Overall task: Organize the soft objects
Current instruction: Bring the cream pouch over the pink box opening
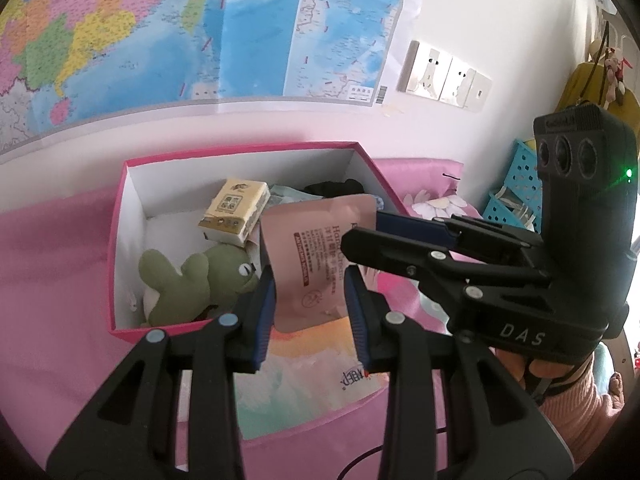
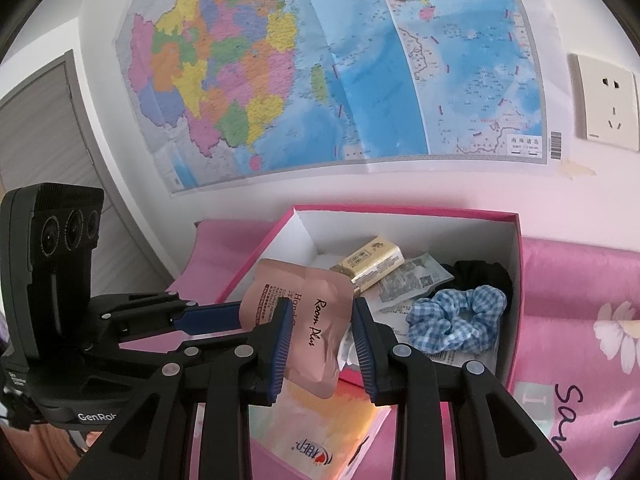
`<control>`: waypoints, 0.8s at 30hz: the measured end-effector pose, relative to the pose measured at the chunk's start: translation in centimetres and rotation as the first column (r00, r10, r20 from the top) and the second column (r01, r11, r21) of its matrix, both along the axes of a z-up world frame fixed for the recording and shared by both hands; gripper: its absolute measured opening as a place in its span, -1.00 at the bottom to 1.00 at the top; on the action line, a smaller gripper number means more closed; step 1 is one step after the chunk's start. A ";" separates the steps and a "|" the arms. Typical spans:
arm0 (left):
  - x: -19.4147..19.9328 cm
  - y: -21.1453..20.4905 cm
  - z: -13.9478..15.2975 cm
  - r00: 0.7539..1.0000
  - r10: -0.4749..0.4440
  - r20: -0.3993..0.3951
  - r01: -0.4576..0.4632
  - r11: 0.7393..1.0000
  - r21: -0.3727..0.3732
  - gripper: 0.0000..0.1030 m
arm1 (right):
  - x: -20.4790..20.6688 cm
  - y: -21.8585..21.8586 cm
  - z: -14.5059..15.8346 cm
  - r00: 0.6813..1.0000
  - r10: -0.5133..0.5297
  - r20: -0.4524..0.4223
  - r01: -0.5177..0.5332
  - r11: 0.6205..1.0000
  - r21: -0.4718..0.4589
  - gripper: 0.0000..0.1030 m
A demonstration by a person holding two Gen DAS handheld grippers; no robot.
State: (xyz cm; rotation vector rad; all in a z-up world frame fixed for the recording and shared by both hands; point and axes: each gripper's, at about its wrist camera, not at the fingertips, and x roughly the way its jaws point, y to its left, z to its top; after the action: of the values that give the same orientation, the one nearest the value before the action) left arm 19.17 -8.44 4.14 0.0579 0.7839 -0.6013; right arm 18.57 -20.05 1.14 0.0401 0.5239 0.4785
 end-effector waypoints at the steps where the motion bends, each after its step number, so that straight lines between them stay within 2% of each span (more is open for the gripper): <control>1: 0.0 0.0 0.0 1.000 0.000 -0.001 0.000 1.000 -0.001 -0.30 | 0.0 0.0 0.0 1.000 -0.001 0.000 0.001 1.000 0.000 -0.41; 24: 1.4 -0.4 -0.1 1.000 0.001 -0.003 -0.001 1.000 0.008 -0.30 | 1.0 -0.4 0.2 1.000 -0.018 -0.009 0.018 1.000 0.014 -0.43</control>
State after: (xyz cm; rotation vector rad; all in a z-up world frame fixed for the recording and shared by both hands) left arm 20.52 -8.89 4.02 0.0639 0.7893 -0.5978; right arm 19.59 -20.48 1.36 0.0607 0.5284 0.4651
